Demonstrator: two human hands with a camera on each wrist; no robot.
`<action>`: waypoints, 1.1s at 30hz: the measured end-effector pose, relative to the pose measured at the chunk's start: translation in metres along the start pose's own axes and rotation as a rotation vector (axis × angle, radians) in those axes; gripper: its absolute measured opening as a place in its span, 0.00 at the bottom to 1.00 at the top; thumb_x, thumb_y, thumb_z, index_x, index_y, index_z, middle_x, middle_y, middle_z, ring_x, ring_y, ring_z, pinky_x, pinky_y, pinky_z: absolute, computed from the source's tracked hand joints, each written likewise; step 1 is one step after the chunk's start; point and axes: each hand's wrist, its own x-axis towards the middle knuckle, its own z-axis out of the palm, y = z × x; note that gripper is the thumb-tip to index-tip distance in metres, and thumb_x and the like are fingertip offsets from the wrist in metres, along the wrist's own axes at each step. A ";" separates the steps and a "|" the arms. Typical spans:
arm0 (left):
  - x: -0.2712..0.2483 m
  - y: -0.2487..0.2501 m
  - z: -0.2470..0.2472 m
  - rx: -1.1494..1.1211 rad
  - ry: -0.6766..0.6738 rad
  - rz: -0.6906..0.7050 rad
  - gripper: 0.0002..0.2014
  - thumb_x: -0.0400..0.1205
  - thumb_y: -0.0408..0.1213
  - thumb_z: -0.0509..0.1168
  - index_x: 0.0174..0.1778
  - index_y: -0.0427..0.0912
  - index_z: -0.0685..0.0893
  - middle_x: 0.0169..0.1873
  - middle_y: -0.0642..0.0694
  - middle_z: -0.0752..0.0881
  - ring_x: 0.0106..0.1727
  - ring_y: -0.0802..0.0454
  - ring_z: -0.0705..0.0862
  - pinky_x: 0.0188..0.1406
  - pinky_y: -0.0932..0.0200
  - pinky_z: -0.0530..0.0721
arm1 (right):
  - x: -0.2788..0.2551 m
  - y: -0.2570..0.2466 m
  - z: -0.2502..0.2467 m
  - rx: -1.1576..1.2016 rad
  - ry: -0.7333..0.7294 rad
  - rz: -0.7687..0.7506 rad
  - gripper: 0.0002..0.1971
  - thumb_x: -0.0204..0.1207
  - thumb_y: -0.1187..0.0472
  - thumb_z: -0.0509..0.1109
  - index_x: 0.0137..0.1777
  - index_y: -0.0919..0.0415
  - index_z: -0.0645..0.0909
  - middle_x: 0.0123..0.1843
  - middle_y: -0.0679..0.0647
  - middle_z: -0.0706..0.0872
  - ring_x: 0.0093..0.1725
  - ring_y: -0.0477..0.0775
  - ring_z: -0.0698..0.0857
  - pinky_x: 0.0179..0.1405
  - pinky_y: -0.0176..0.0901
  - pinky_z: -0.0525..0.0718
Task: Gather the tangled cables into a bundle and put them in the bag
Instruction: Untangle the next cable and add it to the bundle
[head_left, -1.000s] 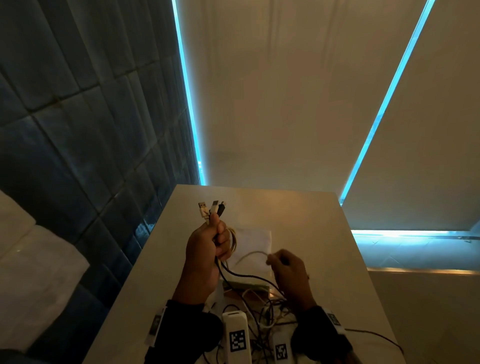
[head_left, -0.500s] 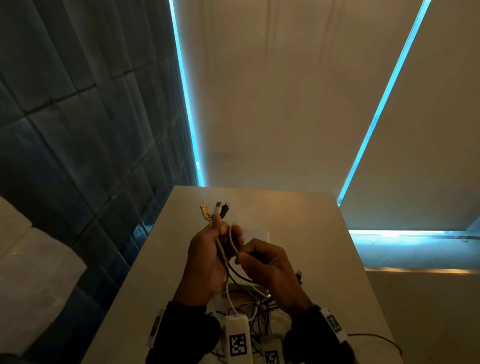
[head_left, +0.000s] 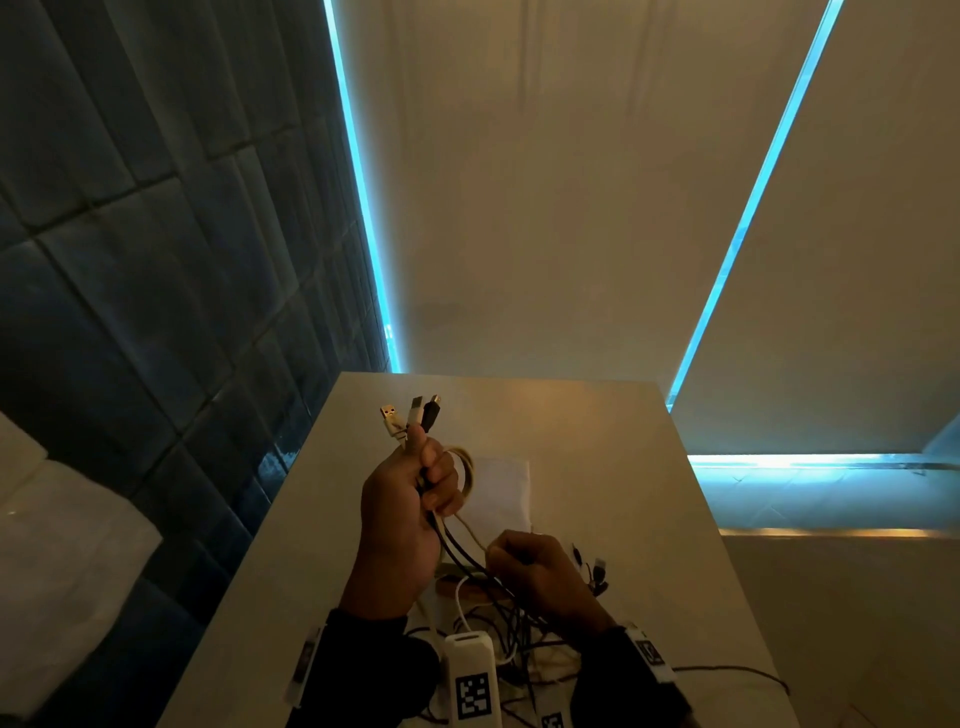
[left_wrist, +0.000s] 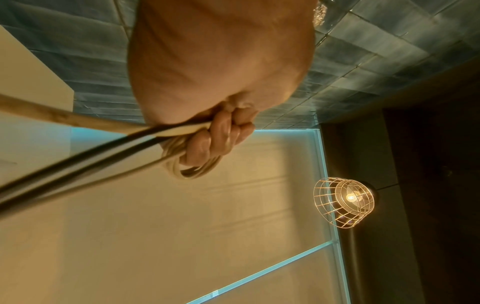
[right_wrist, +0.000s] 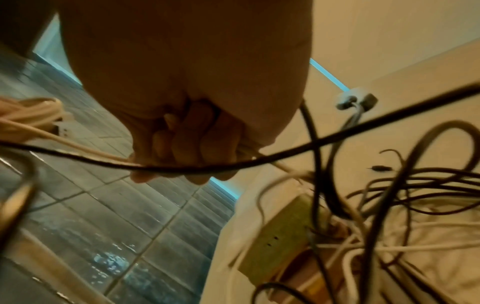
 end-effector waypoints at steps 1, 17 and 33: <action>0.000 -0.001 0.000 0.008 -0.001 -0.003 0.21 0.87 0.46 0.51 0.29 0.43 0.69 0.21 0.52 0.67 0.16 0.60 0.61 0.18 0.64 0.60 | 0.000 0.007 -0.001 -0.018 0.013 0.007 0.11 0.77 0.60 0.68 0.32 0.54 0.80 0.30 0.44 0.81 0.33 0.44 0.79 0.39 0.40 0.79; -0.003 0.007 -0.006 0.097 0.026 0.059 0.21 0.88 0.44 0.49 0.29 0.41 0.67 0.19 0.52 0.67 0.15 0.60 0.61 0.16 0.65 0.60 | 0.012 0.056 -0.009 -0.313 0.196 0.089 0.17 0.77 0.61 0.71 0.26 0.48 0.78 0.26 0.45 0.81 0.30 0.42 0.79 0.36 0.44 0.77; -0.002 0.001 0.003 0.196 0.103 -0.013 0.20 0.87 0.45 0.52 0.30 0.40 0.71 0.31 0.39 0.85 0.32 0.47 0.80 0.36 0.53 0.77 | -0.008 -0.101 0.012 0.110 0.142 -0.331 0.07 0.79 0.64 0.69 0.40 0.64 0.82 0.27 0.50 0.77 0.25 0.46 0.71 0.25 0.35 0.70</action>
